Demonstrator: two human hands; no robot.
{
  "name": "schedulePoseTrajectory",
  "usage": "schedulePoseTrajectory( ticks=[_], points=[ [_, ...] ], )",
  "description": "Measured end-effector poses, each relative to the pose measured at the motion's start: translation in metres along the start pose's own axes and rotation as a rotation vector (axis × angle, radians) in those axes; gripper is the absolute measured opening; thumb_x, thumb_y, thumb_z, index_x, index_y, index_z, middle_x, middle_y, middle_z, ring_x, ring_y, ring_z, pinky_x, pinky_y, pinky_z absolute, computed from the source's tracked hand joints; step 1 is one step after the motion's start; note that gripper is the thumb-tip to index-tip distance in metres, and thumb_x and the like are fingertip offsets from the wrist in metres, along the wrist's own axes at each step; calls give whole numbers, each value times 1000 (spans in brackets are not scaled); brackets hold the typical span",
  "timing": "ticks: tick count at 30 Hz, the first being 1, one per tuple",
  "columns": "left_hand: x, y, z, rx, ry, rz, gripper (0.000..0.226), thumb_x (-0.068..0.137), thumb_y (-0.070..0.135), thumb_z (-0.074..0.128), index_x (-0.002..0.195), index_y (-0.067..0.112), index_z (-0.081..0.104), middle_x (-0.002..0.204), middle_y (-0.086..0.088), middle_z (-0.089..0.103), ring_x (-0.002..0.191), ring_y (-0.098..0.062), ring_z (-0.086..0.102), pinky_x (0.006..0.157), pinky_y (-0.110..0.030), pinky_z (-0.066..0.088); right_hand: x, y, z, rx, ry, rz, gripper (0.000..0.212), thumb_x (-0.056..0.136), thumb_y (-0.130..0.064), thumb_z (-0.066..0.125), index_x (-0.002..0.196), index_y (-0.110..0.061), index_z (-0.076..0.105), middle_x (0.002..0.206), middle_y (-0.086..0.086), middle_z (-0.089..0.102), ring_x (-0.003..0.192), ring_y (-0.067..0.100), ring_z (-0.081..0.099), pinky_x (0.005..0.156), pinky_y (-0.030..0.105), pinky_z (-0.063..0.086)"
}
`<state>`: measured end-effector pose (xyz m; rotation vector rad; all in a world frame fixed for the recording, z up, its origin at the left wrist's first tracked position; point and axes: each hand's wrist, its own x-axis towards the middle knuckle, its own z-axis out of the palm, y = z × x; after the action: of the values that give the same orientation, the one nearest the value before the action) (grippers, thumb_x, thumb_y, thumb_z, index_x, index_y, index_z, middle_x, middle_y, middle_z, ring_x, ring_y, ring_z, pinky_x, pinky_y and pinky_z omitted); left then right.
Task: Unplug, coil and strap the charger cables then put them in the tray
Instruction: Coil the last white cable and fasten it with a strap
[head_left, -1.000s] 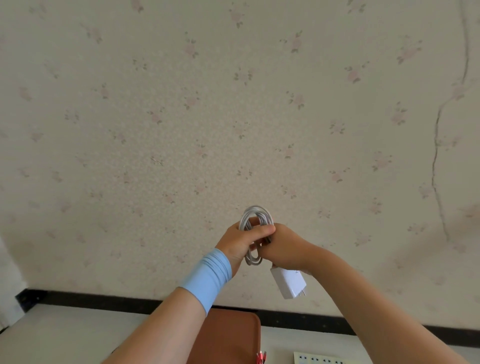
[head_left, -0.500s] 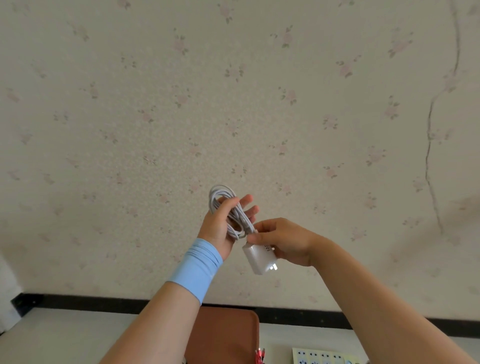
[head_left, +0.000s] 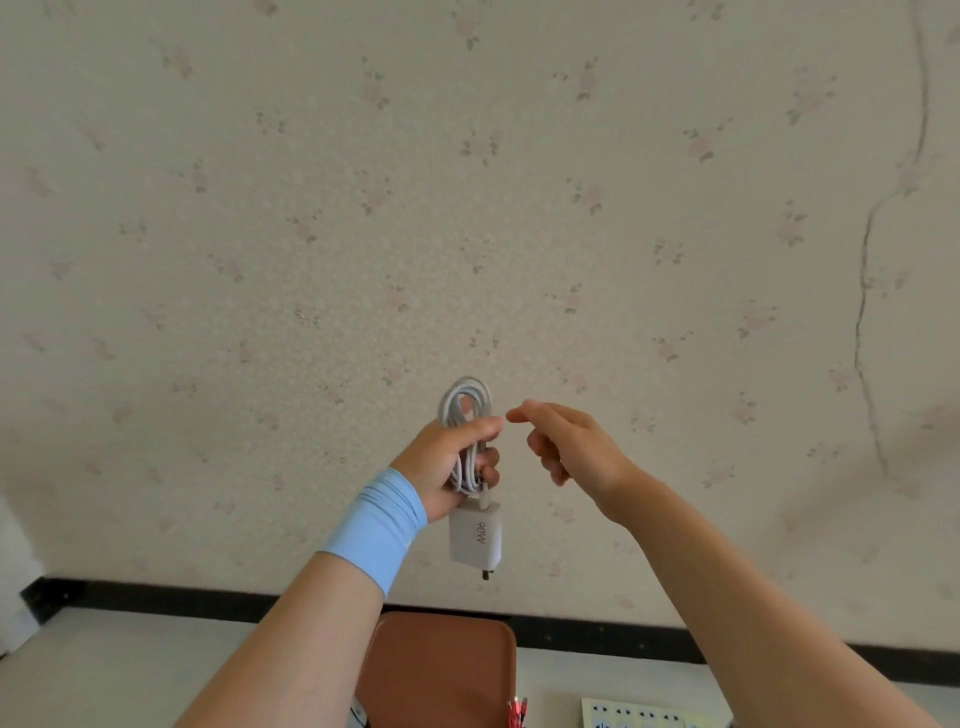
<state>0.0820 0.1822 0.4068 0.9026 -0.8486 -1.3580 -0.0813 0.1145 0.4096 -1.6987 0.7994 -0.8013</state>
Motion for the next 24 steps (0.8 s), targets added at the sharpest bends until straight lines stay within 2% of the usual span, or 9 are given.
schedulePoseTrajectory(
  ticks=[2,4,7,11,15,17,20,23,24],
  points=[
    [-3,-4,4,164,-88,-39,16,87,3,65,98,12,56,65,-1,43,53,-12,42,50,-24,42,-1,-3,1,-34,0,-7,49,97,-56,54,93,-9,68,64,-5,44,56,12,35,54,27,31],
    [-5,-9,10,300,-152,-80,20,90,-2,60,104,11,53,65,-1,47,53,-12,44,51,-25,43,0,-4,3,-138,2,-15,57,94,-56,59,84,-1,64,57,-7,42,51,10,35,50,23,31],
    [-4,-16,16,396,-216,-122,30,90,-5,60,112,14,51,61,1,54,53,-13,46,51,-26,45,2,-2,3,-282,18,-17,51,96,-48,63,81,1,65,57,-3,41,46,9,34,48,22,31],
    [-2,-17,16,484,-202,-123,46,85,-4,68,124,12,50,64,-1,56,56,-16,51,58,-32,50,-1,-1,-1,-282,0,-38,53,98,-41,62,89,11,61,57,-2,41,48,11,33,49,24,31],
    [3,-22,13,803,-67,-69,40,71,17,80,107,16,62,72,-4,67,73,-23,67,82,-44,57,-2,0,1,-382,4,-100,43,98,-39,62,86,2,66,64,3,50,58,16,43,57,31,39],
    [5,-26,12,906,-17,-43,35,66,26,83,97,20,67,80,0,70,82,-20,68,88,-42,56,-3,2,2,-418,30,-117,38,97,-39,63,76,-7,64,64,3,55,58,15,47,58,31,42],
    [7,-27,9,901,-48,-75,44,63,37,85,102,22,72,98,-1,74,100,-22,68,96,-44,54,-4,1,5,-439,83,-134,37,95,-42,65,75,-11,66,62,1,59,53,10,49,53,23,41],
    [4,-28,9,780,-110,-112,58,60,35,83,110,8,70,110,-17,70,111,-32,64,104,-48,47,-3,0,9,-415,135,-123,42,92,-45,68,72,-8,65,50,-7,48,41,3,40,44,15,33],
    [4,-28,9,716,-138,-133,56,65,29,81,112,3,67,110,-21,69,111,-35,64,105,-47,47,-2,1,10,-397,147,-115,43,92,-45,69,68,-10,62,48,-9,45,39,4,37,43,15,33]
  ],
)
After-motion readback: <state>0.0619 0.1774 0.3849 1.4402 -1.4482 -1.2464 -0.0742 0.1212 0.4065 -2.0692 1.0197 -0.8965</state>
